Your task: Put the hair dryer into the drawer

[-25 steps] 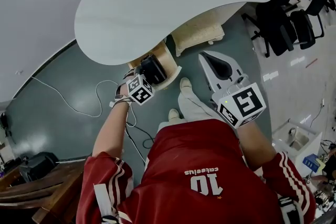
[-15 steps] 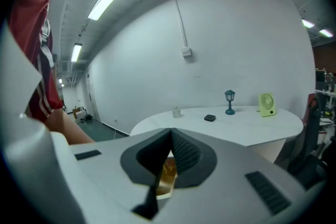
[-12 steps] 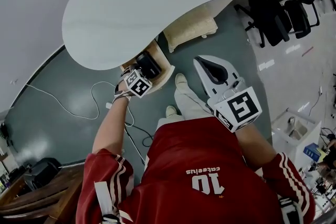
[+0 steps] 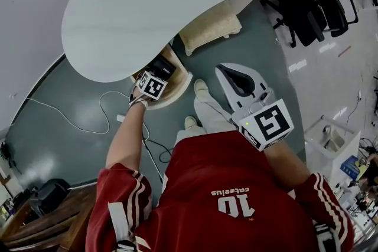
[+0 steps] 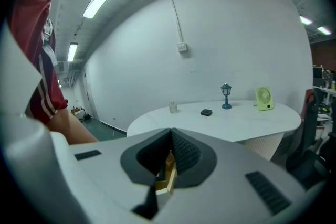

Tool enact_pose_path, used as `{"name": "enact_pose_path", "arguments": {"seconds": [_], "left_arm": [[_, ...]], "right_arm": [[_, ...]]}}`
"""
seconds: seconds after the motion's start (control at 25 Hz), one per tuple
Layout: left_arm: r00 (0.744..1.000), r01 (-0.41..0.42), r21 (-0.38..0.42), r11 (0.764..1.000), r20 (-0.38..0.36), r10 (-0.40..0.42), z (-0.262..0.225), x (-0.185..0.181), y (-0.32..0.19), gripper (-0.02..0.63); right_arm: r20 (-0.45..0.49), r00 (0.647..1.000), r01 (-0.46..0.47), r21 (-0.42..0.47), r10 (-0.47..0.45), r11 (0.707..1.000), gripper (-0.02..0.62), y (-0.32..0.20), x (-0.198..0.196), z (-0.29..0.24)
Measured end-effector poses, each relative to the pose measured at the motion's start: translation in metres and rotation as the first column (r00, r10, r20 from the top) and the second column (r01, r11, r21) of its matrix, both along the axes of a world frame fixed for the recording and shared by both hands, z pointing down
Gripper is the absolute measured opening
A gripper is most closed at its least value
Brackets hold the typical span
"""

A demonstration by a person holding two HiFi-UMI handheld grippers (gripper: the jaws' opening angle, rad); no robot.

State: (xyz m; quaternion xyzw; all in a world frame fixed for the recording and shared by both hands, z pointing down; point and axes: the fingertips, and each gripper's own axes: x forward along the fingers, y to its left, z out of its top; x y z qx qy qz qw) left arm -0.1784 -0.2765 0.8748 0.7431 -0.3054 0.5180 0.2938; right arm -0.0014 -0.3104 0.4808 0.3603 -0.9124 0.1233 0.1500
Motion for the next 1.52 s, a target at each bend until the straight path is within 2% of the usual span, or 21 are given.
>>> {"name": "enact_pose_path", "arguments": {"seconds": [0.24, 0.48, 0.64, 0.72, 0.84, 1.08, 1.32, 1.44, 1.52], "left_arm": [[0.997, 0.073, -0.051, 0.996, -0.003, -0.074, 0.013, -0.006, -0.004, 0.259], [0.995, 0.098, 0.005, 0.995, 0.031, -0.099, 0.012, -0.01, -0.026, 0.261], [0.995, 0.092, -0.048, 0.995, 0.046, -0.089, 0.033, -0.006, -0.017, 0.263], [0.993, 0.106, -0.053, 0.993, 0.061, -0.102, 0.033, -0.009, -0.021, 0.262], [0.989, 0.13, -0.104, 0.986, 0.081, -0.122, 0.035, -0.013, -0.017, 0.263], [0.994, 0.031, -0.114, 0.993, 0.105, -0.019, 0.05, -0.003, -0.005, 0.27], [0.992, 0.014, -0.082, 0.997, 0.127, -0.003, 0.043, -0.006, 0.002, 0.293], [0.99, -0.026, -0.04, 0.999, 0.136, 0.031, 0.029, -0.007, 0.0, 0.297], [0.989, -0.051, -0.043, 0.998, 0.139, 0.056, 0.024, -0.007, 0.005, 0.29]], "right_arm": [[-0.007, 1.0, 0.017, -0.007, -0.017, 1.0, 0.006, 0.004, 0.004, 0.002], [-0.012, 1.0, 0.014, -0.023, -0.014, 1.0, 0.006, 0.007, 0.008, 0.008], [-0.024, 0.999, 0.025, -0.021, -0.026, 0.999, 0.006, 0.013, 0.009, 0.007], [-0.03, 0.999, 0.024, -0.019, -0.025, 1.0, 0.006, 0.014, 0.01, 0.007], [-0.04, 0.999, 0.019, -0.022, -0.02, 1.0, 0.006, 0.018, 0.013, 0.009], [-0.047, 0.999, 0.011, -0.019, -0.012, 1.0, 0.006, 0.028, 0.017, 0.007], [-0.003, 1.0, -0.007, -0.027, 0.007, 1.0, 0.006, 0.035, 0.017, -0.005], [0.016, 1.0, -0.012, -0.033, 0.012, 0.999, 0.006, 0.04, 0.017, -0.009], [0.033, 0.999, -0.012, -0.042, 0.014, 0.999, 0.006, 0.044, 0.015, -0.011]]}}
